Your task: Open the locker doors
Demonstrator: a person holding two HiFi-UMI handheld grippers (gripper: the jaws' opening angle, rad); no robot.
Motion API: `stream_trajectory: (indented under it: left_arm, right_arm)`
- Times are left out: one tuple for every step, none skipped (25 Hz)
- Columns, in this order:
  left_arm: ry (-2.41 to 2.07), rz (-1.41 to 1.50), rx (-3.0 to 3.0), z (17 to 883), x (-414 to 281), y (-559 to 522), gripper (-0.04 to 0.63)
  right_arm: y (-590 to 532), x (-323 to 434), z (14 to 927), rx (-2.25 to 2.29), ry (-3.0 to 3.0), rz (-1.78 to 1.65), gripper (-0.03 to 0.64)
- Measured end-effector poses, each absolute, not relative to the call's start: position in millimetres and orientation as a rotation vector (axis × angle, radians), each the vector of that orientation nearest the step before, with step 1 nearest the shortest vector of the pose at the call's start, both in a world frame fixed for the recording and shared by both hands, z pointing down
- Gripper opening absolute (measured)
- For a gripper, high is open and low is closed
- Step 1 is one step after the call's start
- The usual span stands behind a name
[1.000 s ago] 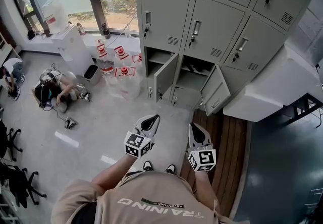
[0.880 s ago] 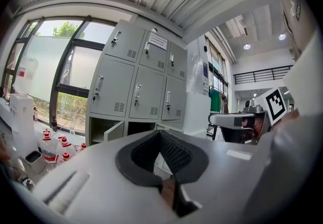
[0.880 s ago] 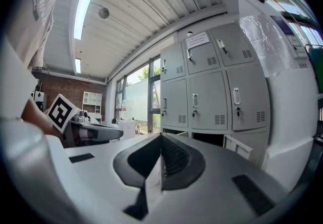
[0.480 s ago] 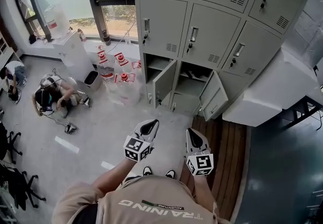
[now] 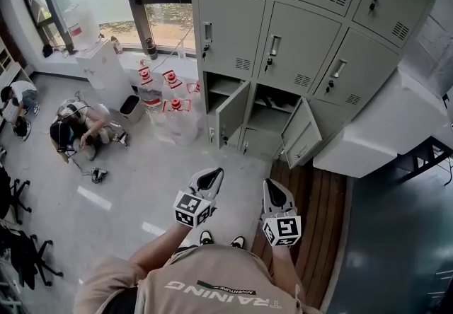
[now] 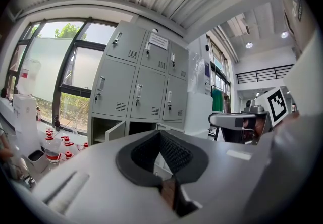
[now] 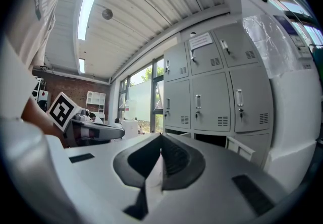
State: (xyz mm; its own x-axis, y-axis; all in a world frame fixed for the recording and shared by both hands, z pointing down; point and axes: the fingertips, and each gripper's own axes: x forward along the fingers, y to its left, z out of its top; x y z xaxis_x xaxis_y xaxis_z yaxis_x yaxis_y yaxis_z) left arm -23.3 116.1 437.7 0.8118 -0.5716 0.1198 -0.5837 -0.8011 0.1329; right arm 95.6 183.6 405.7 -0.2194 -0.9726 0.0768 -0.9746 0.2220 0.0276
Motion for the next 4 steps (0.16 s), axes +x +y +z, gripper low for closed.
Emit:
stream_trajectory:
  left_arm:
    - [-0.913, 0.106, 2.835, 437.0, -23.9, 115.8, 0.006]
    - [-0.918, 0.102, 2.837, 436.1, -24.9, 114.9, 0.006]
    - [-0.923, 0.099, 2.838, 435.0, -26.1, 113.7, 0.006]
    - [-0.930, 0.096, 2.839, 433.8, -27.5, 112.3, 0.006]
  right_arm:
    - [183.0, 96.4, 406.6, 1.913, -2.392, 0.041, 0.011]
    - [182.1, 97.0, 406.9, 1.914, -2.390, 0.041, 0.011]
    - [180.9, 97.5, 407.0, 1.916, -2.389, 0.040, 0.011]
    - [179.6, 97.9, 406.9, 1.918, -2.388, 0.038, 0.011]
